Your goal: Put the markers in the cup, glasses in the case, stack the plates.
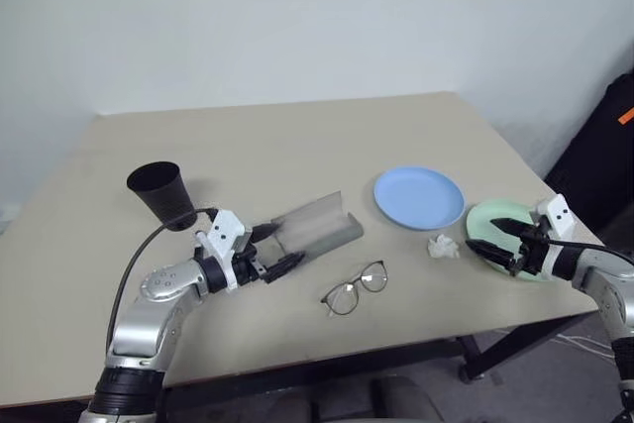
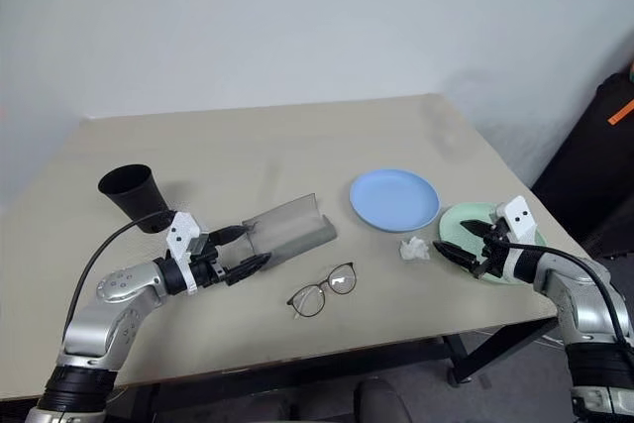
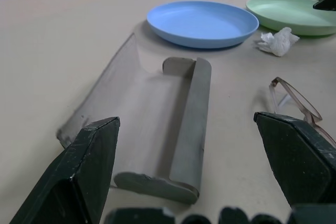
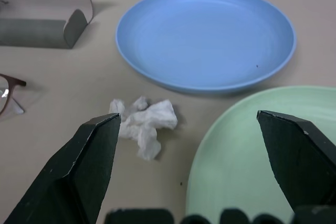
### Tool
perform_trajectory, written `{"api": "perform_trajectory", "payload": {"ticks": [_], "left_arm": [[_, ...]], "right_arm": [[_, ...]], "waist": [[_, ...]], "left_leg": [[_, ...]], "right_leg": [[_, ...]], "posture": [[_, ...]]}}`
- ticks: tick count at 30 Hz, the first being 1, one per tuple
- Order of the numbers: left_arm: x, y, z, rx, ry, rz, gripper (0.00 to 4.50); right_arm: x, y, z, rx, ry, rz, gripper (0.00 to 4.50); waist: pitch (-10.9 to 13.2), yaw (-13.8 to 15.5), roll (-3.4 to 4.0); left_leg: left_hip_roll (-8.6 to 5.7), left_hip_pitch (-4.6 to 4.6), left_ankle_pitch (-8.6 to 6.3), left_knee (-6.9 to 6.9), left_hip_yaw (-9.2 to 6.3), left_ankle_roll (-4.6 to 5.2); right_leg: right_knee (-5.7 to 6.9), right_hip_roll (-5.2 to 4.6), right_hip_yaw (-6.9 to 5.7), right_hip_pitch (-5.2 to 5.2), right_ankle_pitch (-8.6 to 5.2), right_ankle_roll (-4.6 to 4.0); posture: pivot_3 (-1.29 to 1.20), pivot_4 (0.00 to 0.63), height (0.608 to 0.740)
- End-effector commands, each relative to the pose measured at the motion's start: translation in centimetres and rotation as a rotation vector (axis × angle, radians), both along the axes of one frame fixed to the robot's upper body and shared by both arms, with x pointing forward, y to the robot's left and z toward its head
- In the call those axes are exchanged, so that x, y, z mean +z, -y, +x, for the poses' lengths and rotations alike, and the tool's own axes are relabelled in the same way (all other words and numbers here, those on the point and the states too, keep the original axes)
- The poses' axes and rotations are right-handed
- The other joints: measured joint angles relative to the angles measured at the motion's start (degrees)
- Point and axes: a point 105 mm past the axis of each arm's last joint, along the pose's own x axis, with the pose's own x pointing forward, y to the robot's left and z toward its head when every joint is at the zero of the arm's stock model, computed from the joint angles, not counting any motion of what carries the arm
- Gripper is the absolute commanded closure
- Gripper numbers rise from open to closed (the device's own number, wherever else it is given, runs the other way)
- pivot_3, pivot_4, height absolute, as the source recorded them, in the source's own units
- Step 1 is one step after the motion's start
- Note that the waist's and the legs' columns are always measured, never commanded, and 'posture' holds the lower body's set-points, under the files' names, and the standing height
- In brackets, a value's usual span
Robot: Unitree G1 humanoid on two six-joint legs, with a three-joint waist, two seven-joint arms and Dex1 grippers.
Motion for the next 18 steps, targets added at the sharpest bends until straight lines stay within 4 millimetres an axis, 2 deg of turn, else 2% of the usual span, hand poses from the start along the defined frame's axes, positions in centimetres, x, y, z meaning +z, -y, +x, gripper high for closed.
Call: {"api": "perform_trajectory", "payload": {"ticks": [1, 9, 18], "left_arm": [[1.1, 0.3, 0.4, -0.015, 0.054, 0.010, 0.05], [1.3, 0.4, 1.2, -0.037, 0.078, 0.022, 0.05], [1.3, 0.0, 0.8, -0.060, 0.083, 0.041, 0.05]], "right_arm": [[2.3, 0.2, 0.1, 0.009, 0.070, -0.003, 0.00], [2.8, -0.3, 0.2, 0.010, 0.090, -0.002, 0.00], [1.3, -1.8, -0.8, -0.011, 0.068, 0.024, 0.00]], "waist": [[0.00, -0.01, 0.00], [0.00, -0.04, 0.00], [0.00, 0.00, 0.00]], "left_leg": [[0.00, 0.00, 0.00, 0.00, 0.01, 0.00], [0.00, 0.01, 0.00, 0.04, 0.02, 0.00], [0.00, -0.02, 0.00, 0.03, 0.01, 0.00]], "right_leg": [[0.00, 0.00, 0.00, 0.00, 0.00, 0.00], [0.00, 0.01, 0.01, 0.01, 0.00, 0.00], [0.00, 0.01, 0.02, 0.00, 0.00, 0.00]], "posture": [[0.00, 0.000, 0.740], [0.00, 0.000, 0.740], [0.00, 0.000, 0.740]]}}
